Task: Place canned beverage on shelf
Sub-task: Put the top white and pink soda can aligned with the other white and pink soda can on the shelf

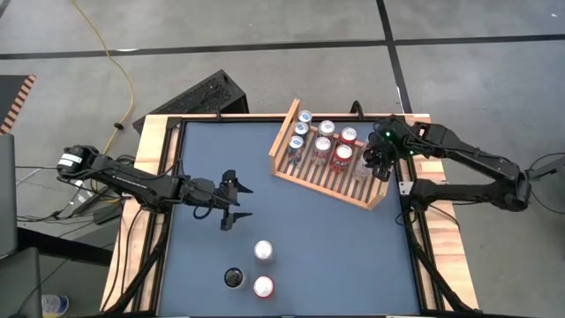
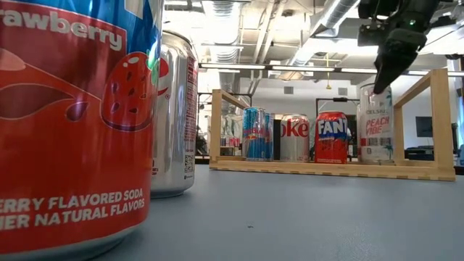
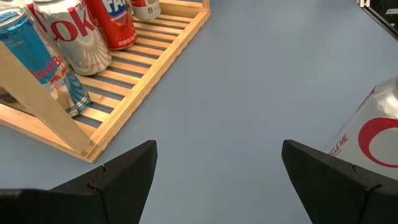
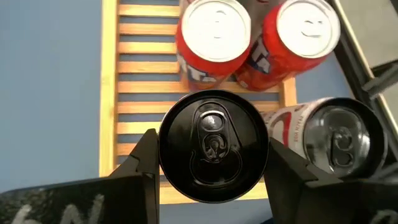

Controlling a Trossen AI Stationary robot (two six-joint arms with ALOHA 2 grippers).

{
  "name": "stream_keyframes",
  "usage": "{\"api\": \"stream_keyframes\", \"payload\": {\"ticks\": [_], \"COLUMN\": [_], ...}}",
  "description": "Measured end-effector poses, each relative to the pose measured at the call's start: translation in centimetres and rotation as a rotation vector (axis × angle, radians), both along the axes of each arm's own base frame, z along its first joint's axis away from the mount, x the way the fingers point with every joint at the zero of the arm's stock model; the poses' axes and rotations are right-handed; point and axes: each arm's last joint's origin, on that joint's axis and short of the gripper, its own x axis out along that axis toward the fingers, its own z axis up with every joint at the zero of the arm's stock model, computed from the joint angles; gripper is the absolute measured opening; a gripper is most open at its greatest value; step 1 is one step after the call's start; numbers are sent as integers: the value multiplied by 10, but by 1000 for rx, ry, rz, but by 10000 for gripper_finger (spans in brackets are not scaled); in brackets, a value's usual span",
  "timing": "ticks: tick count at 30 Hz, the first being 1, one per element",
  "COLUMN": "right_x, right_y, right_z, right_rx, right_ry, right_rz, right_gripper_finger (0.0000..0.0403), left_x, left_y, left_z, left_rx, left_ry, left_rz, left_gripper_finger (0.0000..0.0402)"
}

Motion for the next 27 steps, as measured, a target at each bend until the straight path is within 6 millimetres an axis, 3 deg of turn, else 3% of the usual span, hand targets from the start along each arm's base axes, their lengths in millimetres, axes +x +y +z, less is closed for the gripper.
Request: {"api": "stream_keyframes", "payload": {"ticks": [7, 15, 27], "right_x": [-6, -7, -12], "right_y": [-11, -18, -20], "right_z": [-1, -20, -20], "right_rx": [-7, 30, 21], "right_ry": [0, -28, -21], "right_rz": [-4, 10, 11], "right_gripper_finger": [169, 168, 171], "left_x": [0, 0, 0], "left_y": [1, 1, 1], "left_z": [0, 0, 0], "left_rx": [9, 9, 11], "left_ry": [-1, -2, -3], "left_rz": [22, 25, 46], "left_gripper_finger": [334, 334, 334]}}
